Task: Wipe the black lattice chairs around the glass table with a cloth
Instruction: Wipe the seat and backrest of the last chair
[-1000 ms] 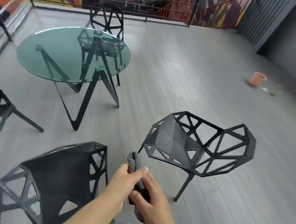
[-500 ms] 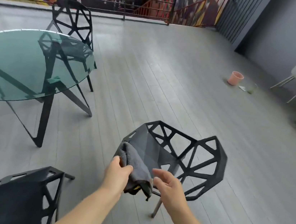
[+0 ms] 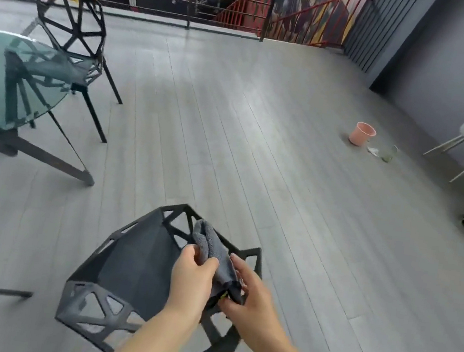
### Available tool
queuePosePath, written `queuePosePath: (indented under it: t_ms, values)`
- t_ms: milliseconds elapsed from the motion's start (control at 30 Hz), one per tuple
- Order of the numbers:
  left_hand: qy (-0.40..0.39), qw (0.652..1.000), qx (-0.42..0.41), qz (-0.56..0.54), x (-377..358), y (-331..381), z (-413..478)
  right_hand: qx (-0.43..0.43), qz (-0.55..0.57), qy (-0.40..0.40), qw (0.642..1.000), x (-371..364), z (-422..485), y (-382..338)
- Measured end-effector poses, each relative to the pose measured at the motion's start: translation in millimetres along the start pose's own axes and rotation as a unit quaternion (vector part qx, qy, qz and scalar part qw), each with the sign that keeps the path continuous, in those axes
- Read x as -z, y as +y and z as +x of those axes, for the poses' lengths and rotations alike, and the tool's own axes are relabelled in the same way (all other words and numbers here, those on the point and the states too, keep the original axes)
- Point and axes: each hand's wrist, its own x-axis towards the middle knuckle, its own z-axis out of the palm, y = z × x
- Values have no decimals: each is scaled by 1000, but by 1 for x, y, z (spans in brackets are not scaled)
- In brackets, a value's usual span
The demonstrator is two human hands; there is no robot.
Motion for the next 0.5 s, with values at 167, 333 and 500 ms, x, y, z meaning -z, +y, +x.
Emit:
queuePosePath:
  t_ms: [167, 333, 500]
  values:
    - [17, 1000, 6, -20, -114, 24, 8, 31, -31, -8, 999, 118, 51, 30]
    - [40, 999, 9, -28, -181, 45, 49, 57, -45, -86, 994, 166, 111, 58]
    - [65, 995, 5, -80, -255, 75, 113, 84, -74, -77, 991, 226, 198, 62]
